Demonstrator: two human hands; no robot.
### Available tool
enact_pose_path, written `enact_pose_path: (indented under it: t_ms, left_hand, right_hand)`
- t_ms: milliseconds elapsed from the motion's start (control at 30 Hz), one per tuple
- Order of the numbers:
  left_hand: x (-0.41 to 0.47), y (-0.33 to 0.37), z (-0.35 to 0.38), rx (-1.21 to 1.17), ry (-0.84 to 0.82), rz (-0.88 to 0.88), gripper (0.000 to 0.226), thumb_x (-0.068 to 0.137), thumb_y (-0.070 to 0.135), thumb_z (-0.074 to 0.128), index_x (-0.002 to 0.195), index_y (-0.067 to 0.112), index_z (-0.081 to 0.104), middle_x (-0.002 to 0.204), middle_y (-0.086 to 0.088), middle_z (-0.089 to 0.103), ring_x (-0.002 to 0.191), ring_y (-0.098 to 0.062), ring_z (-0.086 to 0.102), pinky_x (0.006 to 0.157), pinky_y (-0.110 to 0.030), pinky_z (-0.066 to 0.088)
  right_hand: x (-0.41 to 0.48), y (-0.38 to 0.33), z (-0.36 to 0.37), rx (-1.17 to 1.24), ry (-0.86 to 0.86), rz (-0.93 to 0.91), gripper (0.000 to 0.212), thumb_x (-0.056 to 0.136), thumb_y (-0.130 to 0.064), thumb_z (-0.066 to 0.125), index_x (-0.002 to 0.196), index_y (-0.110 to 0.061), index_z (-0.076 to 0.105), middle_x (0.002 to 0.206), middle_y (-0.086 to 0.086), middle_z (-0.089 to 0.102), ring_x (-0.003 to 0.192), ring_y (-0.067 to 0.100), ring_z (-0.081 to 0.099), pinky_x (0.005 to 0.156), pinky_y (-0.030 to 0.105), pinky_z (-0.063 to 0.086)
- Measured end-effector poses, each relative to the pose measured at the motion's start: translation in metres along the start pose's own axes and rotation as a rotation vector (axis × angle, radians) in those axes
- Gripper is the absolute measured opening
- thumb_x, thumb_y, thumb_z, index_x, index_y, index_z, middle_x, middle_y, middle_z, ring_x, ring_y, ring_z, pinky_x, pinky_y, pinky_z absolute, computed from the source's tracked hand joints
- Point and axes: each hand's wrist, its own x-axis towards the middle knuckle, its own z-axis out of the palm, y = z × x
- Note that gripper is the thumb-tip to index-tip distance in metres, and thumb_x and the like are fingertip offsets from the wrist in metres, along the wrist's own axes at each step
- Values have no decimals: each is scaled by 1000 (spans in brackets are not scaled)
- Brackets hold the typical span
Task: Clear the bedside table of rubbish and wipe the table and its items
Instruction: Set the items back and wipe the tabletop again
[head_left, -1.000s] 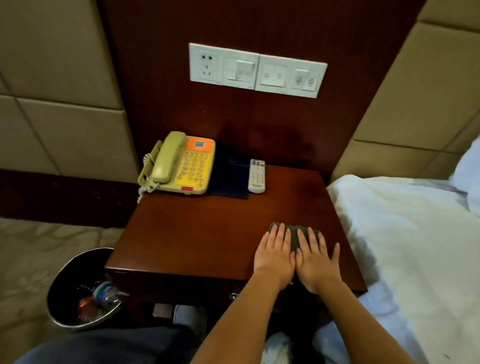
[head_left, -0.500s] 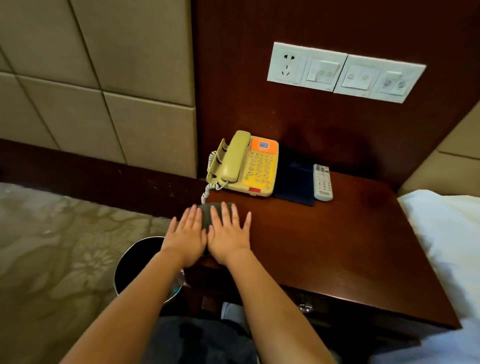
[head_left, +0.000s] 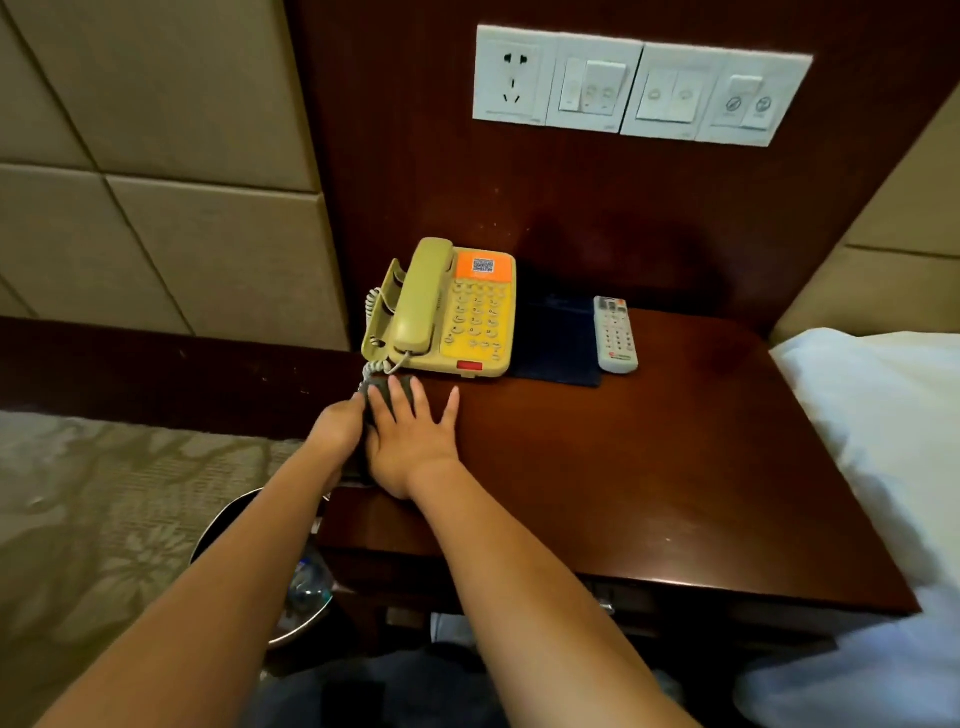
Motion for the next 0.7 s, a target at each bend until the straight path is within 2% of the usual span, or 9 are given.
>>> enact_pose_path:
  t_ms: [133, 300, 400, 500, 633, 700]
  left_hand:
    - [17, -3, -2, 87, -30, 19, 47, 102, 35, 31, 125, 2, 55, 116, -16, 60, 106, -27, 56, 88, -34, 42]
    - [-1, -9, -9, 59, -19, 6, 48, 103, 32, 28, 131, 0, 50, 130, -18, 55, 122, -29, 51, 99, -33, 38]
    - [-26, -29, -16, 2, -36, -33, 45, 104, 28, 28, 135, 1, 45, 133, -18, 52, 124, -31, 49, 95, -32, 40]
    - [-55, -55, -22, 54, 8, -52, 40, 103, 21, 30, 133, 0, 47, 131, -20, 54, 120, -34, 51, 98, -39, 41]
    - [-87, -83, -28, -169, 14, -160, 51, 103, 36, 26, 129, 0, 52, 124, -25, 58, 115, -37, 55, 98, -44, 44]
    - [-108, -88, -24, -180, 4, -164, 54, 103, 40, 22, 135, 4, 47, 129, -23, 55, 120, -35, 52, 103, -45, 41]
  right_hand:
    - [13, 3, -1, 5, 37, -11, 54, 101, -38, 14, 152, -27, -1, 161, 0, -8, 146, 23, -14, 107, 63, -19]
    - [3, -6, -1, -36, 36, 3, 54, 101, -37, 13, 152, -26, -1, 161, 1, -8, 146, 24, -14, 107, 64, -19]
    - [-19, -20, 4, -29, 18, -35, 53, 102, -37, 12, 152, -25, 2, 160, 1, -10, 146, 25, -15, 106, 63, -20]
    - [-45, -36, 12, -49, 3, -80, 52, 102, -36, 13, 152, -23, 8, 160, 2, -10, 146, 25, -17, 107, 65, -19]
    - [-77, -48, 20, -95, -14, -143, 52, 102, -37, 13, 152, -23, 10, 161, 1, -9, 146, 24, -17, 107, 64, -19]
    - [-92, -46, 22, -138, -13, -177, 53, 102, -36, 18, 153, -24, 5, 160, 2, -11, 146, 25, -17, 108, 60, -19]
